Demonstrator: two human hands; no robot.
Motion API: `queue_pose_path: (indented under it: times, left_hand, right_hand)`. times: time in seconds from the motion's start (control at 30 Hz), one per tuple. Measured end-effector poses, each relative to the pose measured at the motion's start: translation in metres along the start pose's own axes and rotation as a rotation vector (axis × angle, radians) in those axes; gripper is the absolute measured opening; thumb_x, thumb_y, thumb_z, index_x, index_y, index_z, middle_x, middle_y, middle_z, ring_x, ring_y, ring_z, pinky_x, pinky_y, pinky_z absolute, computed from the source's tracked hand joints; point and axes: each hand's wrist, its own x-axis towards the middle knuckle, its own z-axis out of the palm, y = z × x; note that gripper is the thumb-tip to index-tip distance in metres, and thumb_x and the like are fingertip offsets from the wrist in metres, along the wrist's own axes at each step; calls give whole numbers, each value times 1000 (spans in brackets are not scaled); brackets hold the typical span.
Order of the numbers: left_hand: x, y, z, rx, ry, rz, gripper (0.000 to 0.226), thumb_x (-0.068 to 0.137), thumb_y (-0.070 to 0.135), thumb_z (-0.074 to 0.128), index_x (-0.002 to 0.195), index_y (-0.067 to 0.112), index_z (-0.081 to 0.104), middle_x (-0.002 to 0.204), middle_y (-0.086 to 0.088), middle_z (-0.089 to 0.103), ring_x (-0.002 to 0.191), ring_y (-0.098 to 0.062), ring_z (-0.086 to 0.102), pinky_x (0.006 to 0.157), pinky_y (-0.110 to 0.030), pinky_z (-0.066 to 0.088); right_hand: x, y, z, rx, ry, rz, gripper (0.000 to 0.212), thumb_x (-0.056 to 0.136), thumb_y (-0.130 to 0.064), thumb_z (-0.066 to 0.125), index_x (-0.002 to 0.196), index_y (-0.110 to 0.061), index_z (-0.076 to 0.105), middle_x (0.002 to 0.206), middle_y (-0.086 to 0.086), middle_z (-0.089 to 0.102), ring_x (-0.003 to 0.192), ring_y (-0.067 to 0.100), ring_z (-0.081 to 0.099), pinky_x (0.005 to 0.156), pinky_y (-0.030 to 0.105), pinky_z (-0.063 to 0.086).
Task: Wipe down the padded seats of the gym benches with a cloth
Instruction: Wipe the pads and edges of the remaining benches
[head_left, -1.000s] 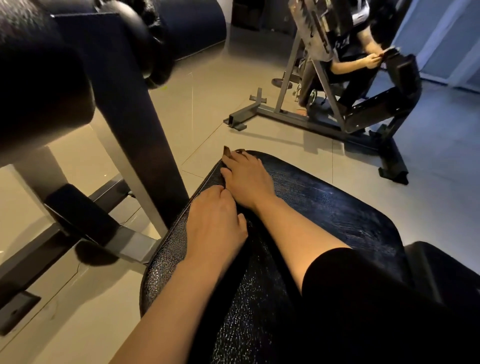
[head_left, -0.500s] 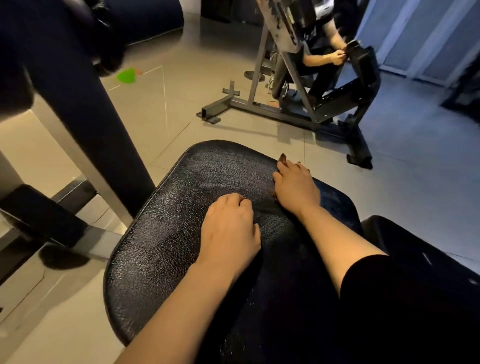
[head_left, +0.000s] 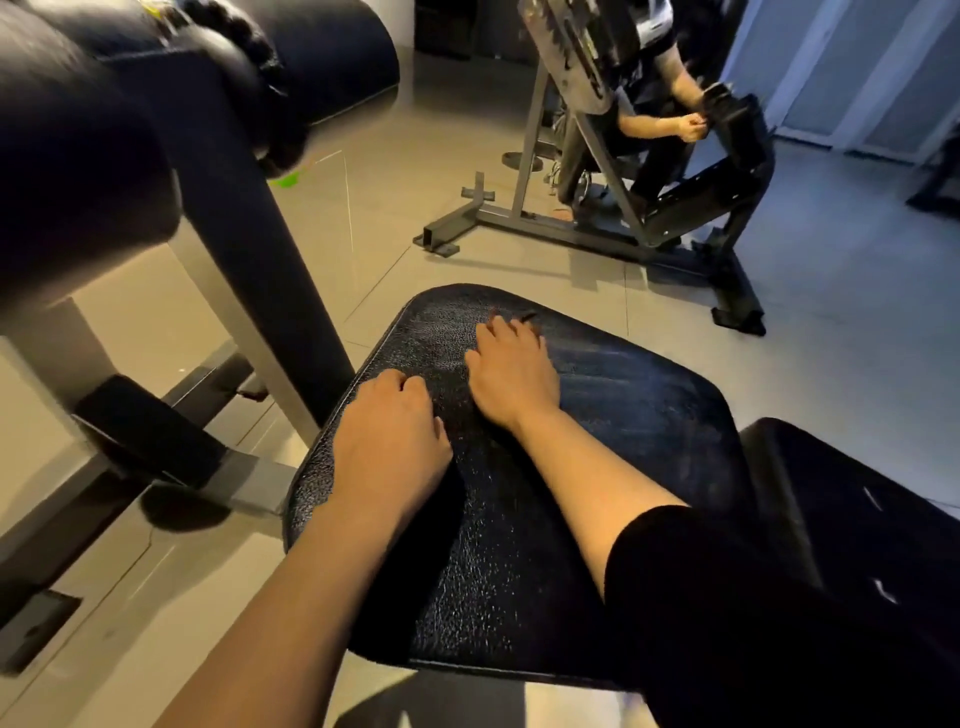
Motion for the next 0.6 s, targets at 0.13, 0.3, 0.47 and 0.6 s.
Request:
queue_pose_path:
  times: [0.13,0.3,0.47,0.6]
  left_hand:
    - [-6,-7,-5,-20,9,-50,20,85,15,52,100,4,58,110,-15,55,101,-33,52,79,-43,48]
    - [-23,4,1,38,30,-16,22,85,21,52,101,7,58,108,-12,55,102,-30,51,82,-38,43]
    - [-44,34,19,94,31,125,26,91,30,49,107,11,57,116,-10,55,112,-30,49,90,-37,39]
    - [-68,63,30,92,-10,233,34,92,32,48,119,12,55,128,-9,51,120,-30,45,98,-38,36]
  right_hand:
    - [-3,-52,9,40,3,-170,47,104,-32,30,146,-13,36,157,6,27,146,26,18,119,48,13]
    - [-20,-39,3,81,-25,-229,46,104,-31,30,147,-15,36,157,3,27,146,26,14,118,42,14]
    - [-53,15,2,109,36,-90,47,103,-33,32,146,-17,38,157,1,29,146,25,15,119,42,16]
    - [-87,84,-1,77,25,77,48,104,-33,31,148,-16,34,159,3,25,147,25,14,120,44,15]
